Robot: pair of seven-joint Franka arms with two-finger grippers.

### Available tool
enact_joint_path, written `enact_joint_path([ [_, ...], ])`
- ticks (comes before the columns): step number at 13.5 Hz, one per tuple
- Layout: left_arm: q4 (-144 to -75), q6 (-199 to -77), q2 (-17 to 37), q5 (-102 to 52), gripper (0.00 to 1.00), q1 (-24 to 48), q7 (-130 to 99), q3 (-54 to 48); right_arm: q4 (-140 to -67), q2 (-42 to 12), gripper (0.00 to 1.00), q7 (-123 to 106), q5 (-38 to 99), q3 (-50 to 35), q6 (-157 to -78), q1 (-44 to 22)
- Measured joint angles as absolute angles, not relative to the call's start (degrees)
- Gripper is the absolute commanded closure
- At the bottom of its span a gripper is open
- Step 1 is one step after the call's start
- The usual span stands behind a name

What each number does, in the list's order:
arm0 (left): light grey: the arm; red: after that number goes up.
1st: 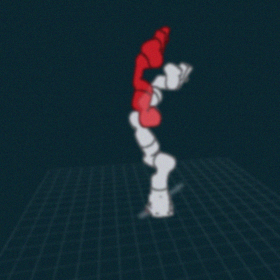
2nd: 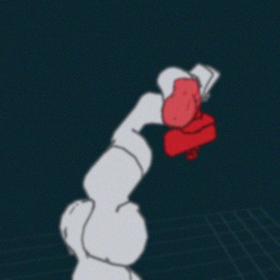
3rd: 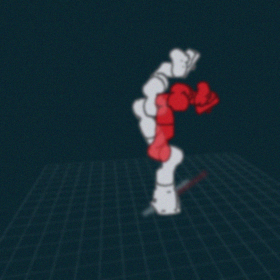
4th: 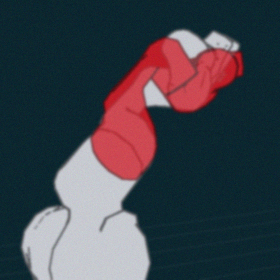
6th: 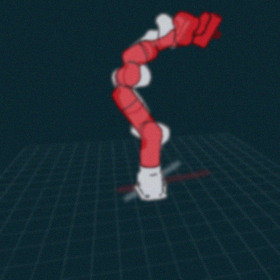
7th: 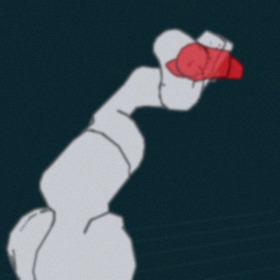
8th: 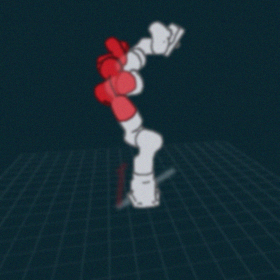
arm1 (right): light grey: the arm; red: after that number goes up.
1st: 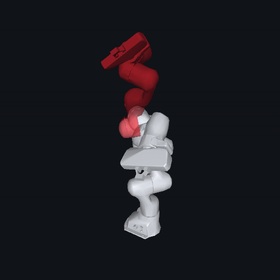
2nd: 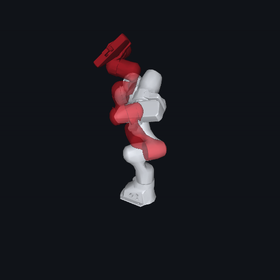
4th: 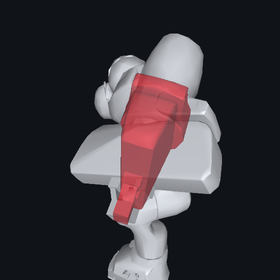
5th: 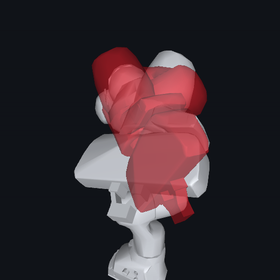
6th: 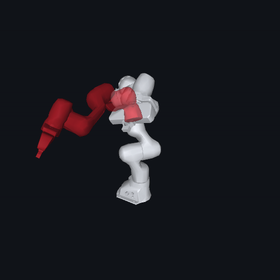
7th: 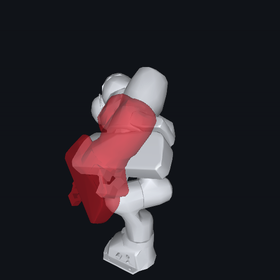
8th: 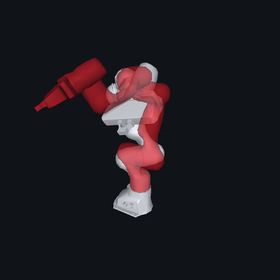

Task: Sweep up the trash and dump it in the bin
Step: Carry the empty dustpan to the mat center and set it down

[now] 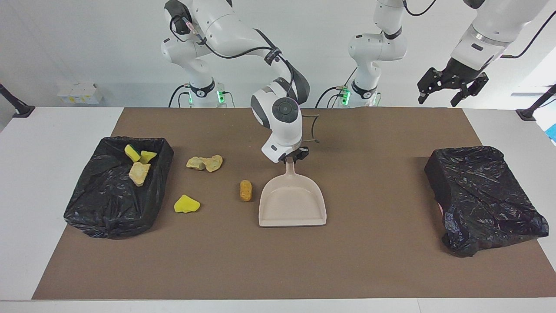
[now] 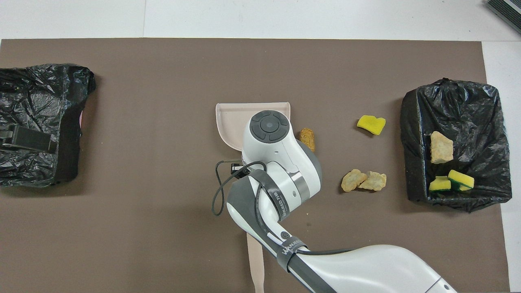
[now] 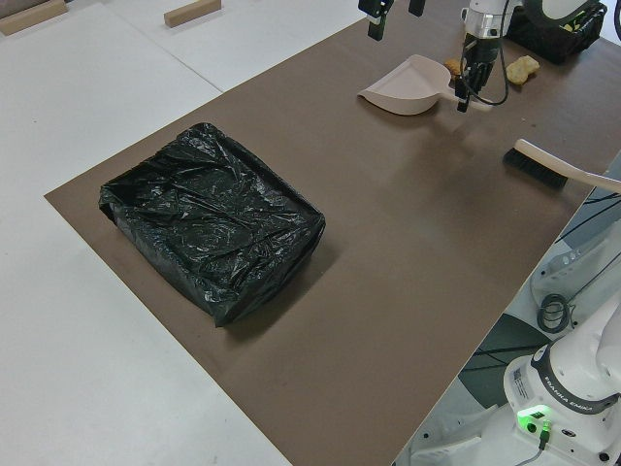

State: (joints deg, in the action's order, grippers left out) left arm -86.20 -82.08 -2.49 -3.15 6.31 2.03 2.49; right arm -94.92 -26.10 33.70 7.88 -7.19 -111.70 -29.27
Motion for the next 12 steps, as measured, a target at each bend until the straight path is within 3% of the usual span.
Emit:
enact_joint_path([
  [6,-86.2,-82.08,-2.49,-3.15,0.0,6.31,2.03,2.48,-94.98,-22.0,0.0,33.71,7.68,-7.41,-103.96,-30.53],
  [12,-86.2,-82.08,-2.5,-3.15,0.0,6.31,2.03,2.49,-98.77,-14.28,0.0,33.71,8.91,-7.4,-97.02,-30.44],
])
